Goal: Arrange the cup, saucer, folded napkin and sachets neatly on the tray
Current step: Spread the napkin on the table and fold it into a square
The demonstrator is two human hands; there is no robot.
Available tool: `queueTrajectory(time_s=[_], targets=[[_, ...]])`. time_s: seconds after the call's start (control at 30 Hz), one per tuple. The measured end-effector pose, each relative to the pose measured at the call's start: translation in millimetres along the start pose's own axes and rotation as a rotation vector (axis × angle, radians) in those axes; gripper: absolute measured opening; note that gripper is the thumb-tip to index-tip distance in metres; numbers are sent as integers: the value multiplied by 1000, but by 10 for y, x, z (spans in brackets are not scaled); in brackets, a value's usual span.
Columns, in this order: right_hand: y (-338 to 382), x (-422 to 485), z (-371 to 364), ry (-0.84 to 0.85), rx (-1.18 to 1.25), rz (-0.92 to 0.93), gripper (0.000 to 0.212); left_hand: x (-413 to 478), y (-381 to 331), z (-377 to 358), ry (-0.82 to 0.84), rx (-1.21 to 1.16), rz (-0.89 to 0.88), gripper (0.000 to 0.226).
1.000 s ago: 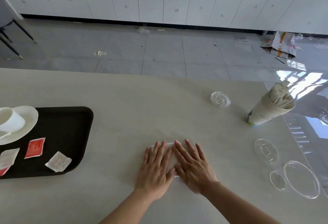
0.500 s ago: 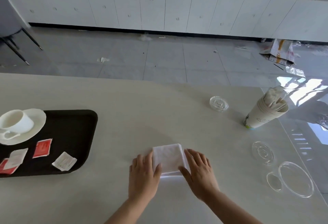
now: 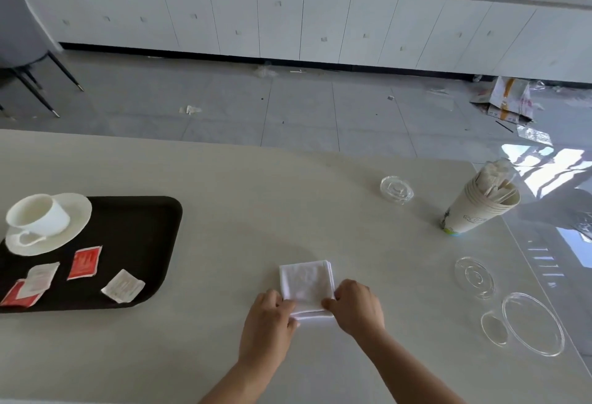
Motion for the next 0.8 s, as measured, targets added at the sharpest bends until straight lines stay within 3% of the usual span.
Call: queueTrajectory(time_s=[0.2,0.43,0.8], targets=[[38,-33,12,-20,5,1,25,21,-25,4,-16,27,-4,22],[35,-179,24,-95,237,-97,15,112,146,47,-40,-148,219,11],[328,-209,29,-62,376,-40,17,138,389,421,-205,-229,280,24]])
Point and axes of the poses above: each hand's wrist, its own x-axis towards the middle knuckle, its own z-axis out of the back of the hand, y = z × x, the point moved 10 cm from there along x, towards the middle knuckle, and after that the axes turned 15 degrees about -y, right-handed, at the moved point
